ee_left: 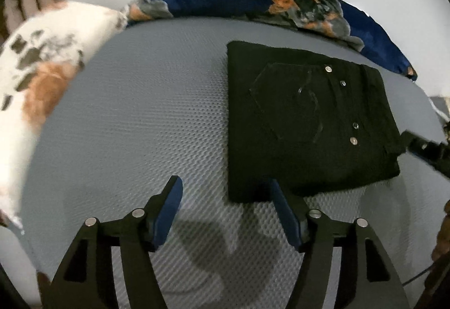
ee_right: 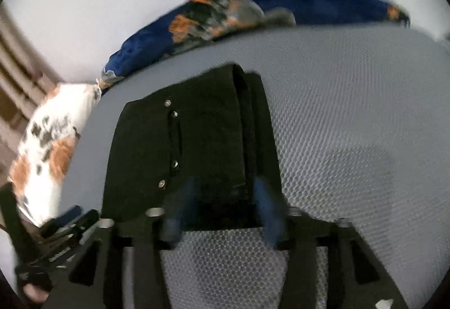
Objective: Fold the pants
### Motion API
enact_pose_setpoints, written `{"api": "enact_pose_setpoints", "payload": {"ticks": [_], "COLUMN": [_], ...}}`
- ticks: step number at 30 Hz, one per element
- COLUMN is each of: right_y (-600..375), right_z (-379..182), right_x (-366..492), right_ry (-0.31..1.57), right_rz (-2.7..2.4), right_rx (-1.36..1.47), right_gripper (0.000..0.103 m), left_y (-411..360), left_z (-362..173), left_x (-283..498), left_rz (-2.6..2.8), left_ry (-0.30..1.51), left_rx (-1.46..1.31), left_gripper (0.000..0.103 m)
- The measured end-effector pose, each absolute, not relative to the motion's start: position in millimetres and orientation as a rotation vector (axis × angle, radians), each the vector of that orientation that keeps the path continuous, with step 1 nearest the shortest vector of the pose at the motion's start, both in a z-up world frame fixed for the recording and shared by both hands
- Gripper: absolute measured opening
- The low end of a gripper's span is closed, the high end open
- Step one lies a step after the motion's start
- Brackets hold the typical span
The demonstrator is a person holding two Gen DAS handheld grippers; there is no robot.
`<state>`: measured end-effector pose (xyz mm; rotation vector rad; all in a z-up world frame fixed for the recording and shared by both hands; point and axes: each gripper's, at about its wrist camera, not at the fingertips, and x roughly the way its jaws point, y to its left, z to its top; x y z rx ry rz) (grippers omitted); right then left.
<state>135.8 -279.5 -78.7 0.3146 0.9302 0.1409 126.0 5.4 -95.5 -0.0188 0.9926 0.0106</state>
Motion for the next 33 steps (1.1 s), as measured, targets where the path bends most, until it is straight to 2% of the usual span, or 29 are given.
{"api": "enact_pose_setpoints", "payload": {"ticks": [1,6,9,13,33], "right_y": [-275,-246,-235,-228,-224], "right_z": [-72,-46,-37,-32,-41], "right_x": [129,99,82,65,36], "right_ry": [0.9,0.803,0.772,0.742,0.774], "right_rz": [0.131,0.111,0.116,0.103,0.093], "right_rx": [0.28,0.109,0.057,0.045,0.104], "right_gripper": [0.071,0.08,0.089,0.095,0.095], "left_y": [4,1,0,0,-10], "left_z": [-92,-82,-77,-71,-71], "left_x": [120,94,81,66,46], "left_rz": [0.023,0.051,0.066,0.079,0.078], "left_ry": [0.982,0.957,0.938,0.919,0.896], "left_rx": [-0.013,-0.016,-0.012,-0.019,-0.013], "left_gripper": [0.066,0.067,0.07,0.07,0.07]}}
